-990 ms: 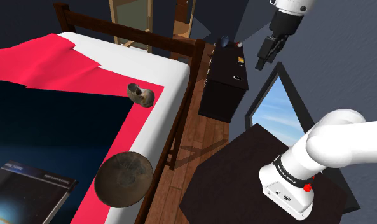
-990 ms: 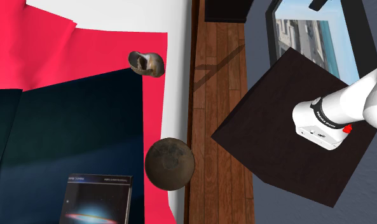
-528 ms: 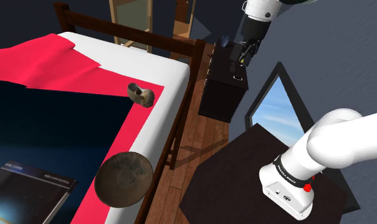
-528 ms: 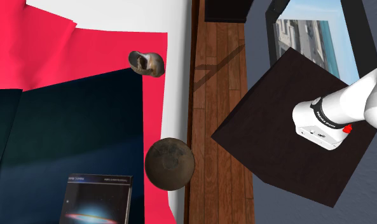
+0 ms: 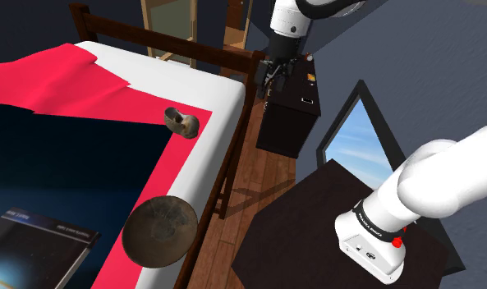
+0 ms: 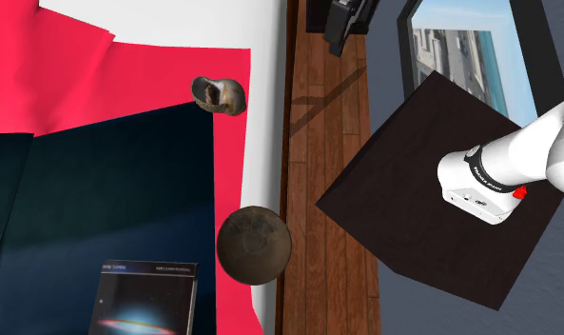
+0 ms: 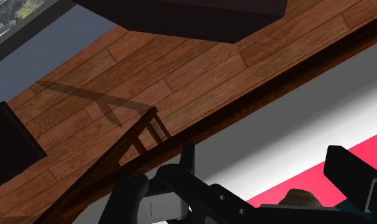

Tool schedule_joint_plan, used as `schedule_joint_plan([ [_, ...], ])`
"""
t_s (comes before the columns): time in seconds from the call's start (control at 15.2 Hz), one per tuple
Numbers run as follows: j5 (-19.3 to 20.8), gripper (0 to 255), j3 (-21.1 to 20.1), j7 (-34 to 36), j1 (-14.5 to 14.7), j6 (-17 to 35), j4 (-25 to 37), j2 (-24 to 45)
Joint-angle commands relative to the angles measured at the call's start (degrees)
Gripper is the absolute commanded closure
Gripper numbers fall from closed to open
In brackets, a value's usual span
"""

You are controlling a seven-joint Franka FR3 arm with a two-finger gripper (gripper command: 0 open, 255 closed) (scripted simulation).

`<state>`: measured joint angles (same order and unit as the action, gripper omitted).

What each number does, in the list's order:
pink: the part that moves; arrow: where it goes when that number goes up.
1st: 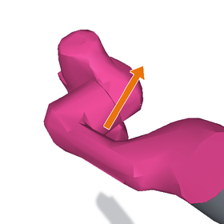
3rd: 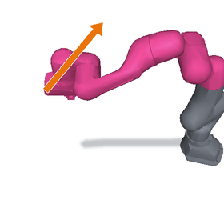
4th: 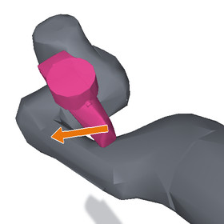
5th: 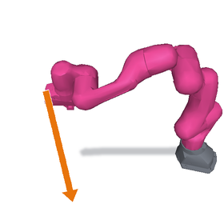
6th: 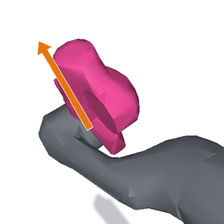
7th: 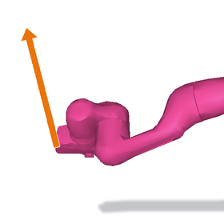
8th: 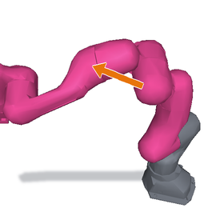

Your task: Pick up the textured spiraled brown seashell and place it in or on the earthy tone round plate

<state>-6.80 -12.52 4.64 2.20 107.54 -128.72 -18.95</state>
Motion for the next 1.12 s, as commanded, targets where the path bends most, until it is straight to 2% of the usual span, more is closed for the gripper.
schedule_joint_plan([
  [0.0, -0.2, 0, -1.0, 1.3, 0.3, 1.4, 2.7, 4.1],
  [0.53, 1.3, 0, -4.4, 7.1, 2.1, 5.8, 15.5, 21.1],
  [1.06, 4.7, 0, -5.7, 12.5, 5.9, 6.0, 33.5, 39.1],
])
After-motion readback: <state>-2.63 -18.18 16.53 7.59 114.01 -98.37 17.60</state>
